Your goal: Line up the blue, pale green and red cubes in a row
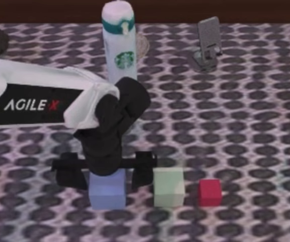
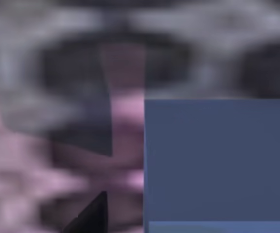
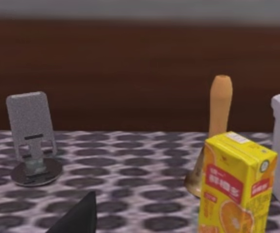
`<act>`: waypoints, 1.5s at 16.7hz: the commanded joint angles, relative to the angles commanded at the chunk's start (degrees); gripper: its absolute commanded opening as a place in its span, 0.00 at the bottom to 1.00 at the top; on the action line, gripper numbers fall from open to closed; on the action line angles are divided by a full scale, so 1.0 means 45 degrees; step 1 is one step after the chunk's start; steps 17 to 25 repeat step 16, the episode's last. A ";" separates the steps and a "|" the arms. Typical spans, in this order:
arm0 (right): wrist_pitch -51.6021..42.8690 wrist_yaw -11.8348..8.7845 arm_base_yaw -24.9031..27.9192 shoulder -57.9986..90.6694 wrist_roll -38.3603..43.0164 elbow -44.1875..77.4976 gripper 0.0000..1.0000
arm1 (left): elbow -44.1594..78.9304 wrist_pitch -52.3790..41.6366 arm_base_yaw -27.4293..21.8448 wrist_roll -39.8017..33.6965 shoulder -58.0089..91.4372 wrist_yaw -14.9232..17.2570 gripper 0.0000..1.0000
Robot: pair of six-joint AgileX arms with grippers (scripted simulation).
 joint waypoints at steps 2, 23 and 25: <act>0.0000 0.0000 0.0000 0.0000 0.0000 0.0000 1.00 | 0.0000 0.0000 0.0000 0.0000 0.0000 0.0000 1.00; 0.0000 0.0000 0.0000 0.0000 0.0000 0.0000 1.00 | 0.1994 -0.3386 0.0232 -0.0054 -0.1402 -0.0007 1.00; 0.0000 0.0000 0.0000 0.0000 0.0000 0.0000 1.00 | 0.1994 -0.3386 0.0232 -0.0054 -0.1402 -0.0007 1.00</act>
